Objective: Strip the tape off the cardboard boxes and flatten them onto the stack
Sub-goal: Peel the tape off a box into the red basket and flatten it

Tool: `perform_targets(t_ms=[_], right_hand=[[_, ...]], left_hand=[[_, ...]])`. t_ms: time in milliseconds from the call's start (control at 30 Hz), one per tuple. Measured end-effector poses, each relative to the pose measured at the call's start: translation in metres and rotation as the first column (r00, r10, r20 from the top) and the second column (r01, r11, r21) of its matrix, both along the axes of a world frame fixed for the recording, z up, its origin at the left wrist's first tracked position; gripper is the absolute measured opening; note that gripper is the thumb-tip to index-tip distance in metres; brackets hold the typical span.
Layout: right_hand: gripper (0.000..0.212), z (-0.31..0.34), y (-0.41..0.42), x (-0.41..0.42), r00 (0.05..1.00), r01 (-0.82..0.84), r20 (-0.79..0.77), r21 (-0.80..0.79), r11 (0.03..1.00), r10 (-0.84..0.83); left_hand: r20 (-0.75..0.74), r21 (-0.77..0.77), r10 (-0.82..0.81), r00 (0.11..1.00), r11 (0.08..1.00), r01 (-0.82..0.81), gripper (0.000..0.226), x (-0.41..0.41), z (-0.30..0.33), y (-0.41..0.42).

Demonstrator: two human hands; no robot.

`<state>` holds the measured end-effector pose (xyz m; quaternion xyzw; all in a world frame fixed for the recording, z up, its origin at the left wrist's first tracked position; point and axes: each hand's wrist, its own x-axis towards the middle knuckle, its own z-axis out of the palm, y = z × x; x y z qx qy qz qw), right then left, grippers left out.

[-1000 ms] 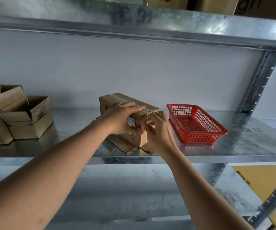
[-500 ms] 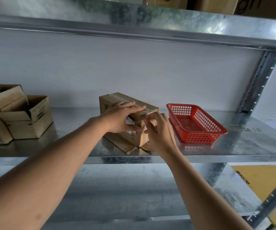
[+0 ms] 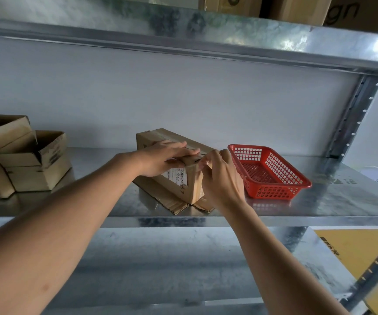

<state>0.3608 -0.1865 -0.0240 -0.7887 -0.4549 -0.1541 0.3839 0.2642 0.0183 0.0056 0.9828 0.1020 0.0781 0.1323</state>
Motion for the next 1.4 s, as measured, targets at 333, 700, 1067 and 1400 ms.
perform_targets(t_ms=[333, 700, 1067, 1400], right_hand=[[0.034, -0.009, 0.001, 0.001, 0.989, -0.043, 0.141, -0.082, 0.996, 0.054], [0.018, -0.021, 0.009, -0.008, 0.963, -0.133, 0.249, 0.103, 0.986, 0.104], [0.018, -0.003, 0.013, -0.024, 0.828, -0.092, -0.499, 0.331, 0.939, 0.257], [0.013, 0.005, -0.025, -0.009, 0.631, -0.17, -0.603, 0.505, 0.846, 0.487]], left_hand=[[0.022, 0.067, 0.006, 1.0, 0.998, -0.007, 0.054, -0.007, -0.001, -0.007], [0.149, 0.131, 0.031, 0.988, 0.99, -0.051, 0.05, -0.005, -0.014, -0.013], [0.167, 0.114, 0.038, 0.985, 0.992, -0.057, 0.049, -0.005, -0.012, -0.02], [0.1, 0.055, 0.123, 0.987, 0.99, -0.128, 0.051, -0.002, -0.005, -0.014]])
